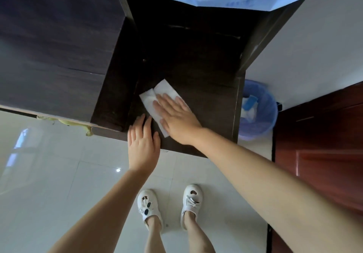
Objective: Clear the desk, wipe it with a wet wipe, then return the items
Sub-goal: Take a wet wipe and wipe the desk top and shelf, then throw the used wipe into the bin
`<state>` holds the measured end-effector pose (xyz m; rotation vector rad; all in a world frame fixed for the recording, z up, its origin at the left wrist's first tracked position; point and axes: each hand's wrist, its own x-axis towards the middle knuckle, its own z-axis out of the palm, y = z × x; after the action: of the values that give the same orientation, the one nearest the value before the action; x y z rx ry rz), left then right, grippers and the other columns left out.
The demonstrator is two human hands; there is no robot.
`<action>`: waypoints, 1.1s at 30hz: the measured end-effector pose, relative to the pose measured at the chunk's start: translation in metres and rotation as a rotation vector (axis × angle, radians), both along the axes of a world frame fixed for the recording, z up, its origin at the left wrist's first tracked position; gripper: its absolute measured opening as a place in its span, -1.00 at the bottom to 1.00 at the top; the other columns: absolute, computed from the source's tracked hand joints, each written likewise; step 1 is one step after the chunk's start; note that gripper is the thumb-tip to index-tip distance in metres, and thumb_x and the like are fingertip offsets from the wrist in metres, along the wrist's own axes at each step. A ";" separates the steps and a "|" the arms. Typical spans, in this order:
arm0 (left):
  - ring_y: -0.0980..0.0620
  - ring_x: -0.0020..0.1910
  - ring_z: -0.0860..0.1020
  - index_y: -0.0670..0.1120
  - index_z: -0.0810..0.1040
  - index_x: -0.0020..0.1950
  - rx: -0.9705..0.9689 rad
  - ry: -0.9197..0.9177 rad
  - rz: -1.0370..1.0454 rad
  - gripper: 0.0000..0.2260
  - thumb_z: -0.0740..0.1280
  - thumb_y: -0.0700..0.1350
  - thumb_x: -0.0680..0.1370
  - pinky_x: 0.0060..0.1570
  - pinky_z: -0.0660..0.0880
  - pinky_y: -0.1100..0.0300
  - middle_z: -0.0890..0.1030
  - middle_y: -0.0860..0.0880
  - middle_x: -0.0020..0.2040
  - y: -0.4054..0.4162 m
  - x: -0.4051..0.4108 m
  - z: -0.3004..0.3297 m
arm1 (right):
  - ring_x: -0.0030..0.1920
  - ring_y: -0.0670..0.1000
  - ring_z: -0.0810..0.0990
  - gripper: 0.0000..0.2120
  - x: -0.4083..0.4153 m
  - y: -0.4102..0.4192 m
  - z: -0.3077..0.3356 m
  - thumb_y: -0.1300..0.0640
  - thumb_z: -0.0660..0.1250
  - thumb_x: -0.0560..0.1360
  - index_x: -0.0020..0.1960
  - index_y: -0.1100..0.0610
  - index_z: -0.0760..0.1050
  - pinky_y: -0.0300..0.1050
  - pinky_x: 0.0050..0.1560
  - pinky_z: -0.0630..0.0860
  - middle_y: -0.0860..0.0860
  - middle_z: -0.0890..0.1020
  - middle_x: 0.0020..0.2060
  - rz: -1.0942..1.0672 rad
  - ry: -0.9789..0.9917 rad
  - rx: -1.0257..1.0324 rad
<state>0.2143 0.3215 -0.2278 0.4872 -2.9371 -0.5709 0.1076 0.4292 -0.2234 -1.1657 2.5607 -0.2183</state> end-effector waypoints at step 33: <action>-0.08 0.28 0.37 -0.09 0.32 0.38 0.270 -0.157 -0.512 -0.66 0.13 -0.08 0.60 0.12 0.44 0.01 0.42 -0.11 0.30 0.223 -0.064 0.184 | -0.05 0.16 0.54 -0.80 0.047 0.321 0.210 0.25 0.19 0.48 -0.02 0.25 0.57 -0.05 -0.09 0.40 0.17 0.62 -0.06 -1.301 -0.076 -0.572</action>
<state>0.1502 0.5448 -0.0435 -0.2302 -3.1505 -1.0337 0.1546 0.7501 -0.0137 0.5874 2.8178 -1.2634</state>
